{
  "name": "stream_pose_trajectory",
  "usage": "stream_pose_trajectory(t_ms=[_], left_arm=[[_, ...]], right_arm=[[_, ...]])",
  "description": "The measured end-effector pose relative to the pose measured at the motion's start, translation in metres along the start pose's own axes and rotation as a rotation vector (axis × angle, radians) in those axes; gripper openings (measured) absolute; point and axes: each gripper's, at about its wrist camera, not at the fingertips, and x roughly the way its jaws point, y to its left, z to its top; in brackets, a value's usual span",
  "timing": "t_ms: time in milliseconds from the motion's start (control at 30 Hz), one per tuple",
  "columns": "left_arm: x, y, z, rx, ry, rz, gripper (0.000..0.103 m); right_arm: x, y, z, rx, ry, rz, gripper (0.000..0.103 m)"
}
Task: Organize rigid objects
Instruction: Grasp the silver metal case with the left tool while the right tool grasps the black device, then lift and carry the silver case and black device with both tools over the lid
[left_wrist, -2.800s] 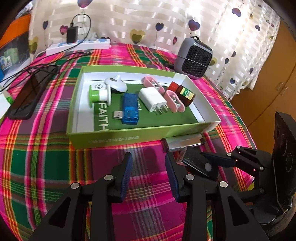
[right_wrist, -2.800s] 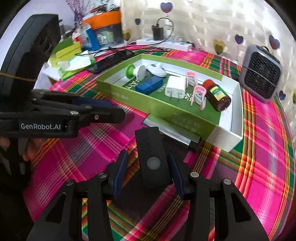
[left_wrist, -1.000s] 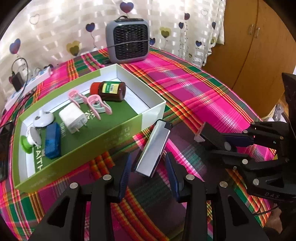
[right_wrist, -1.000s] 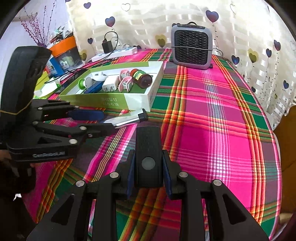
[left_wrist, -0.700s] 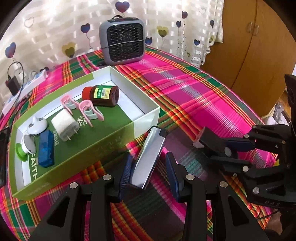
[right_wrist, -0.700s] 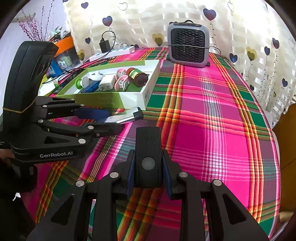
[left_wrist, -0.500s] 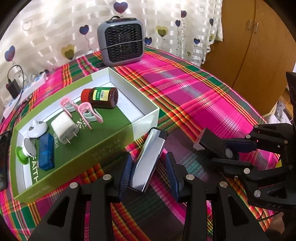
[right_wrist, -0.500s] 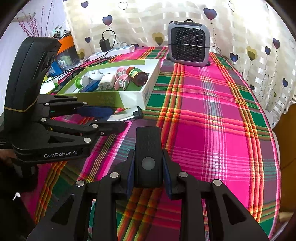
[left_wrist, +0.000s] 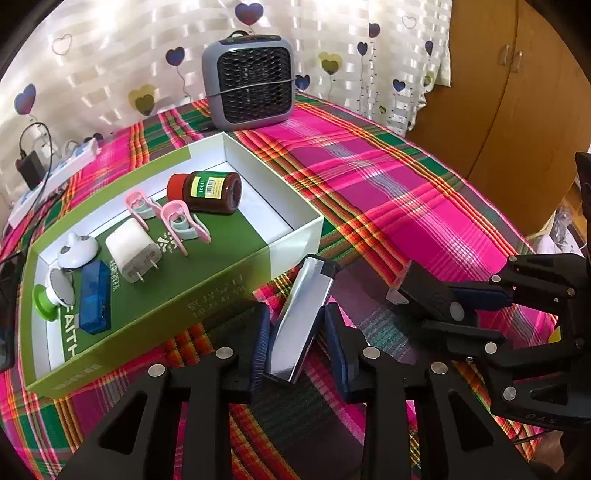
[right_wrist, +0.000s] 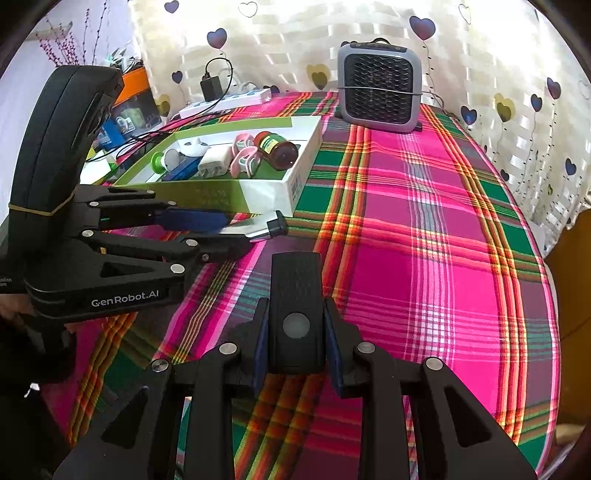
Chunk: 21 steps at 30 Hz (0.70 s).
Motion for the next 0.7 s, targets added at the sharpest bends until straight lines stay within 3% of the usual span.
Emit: stream_pose_trajectory(t_ms=[700], left_arm=[[-0.008,-0.009,-0.01,0.011,-0.008,-0.037,0.022]], right_arm=[[-0.003,0.001,-0.002,0.006,-0.01,-0.008,0.028]])
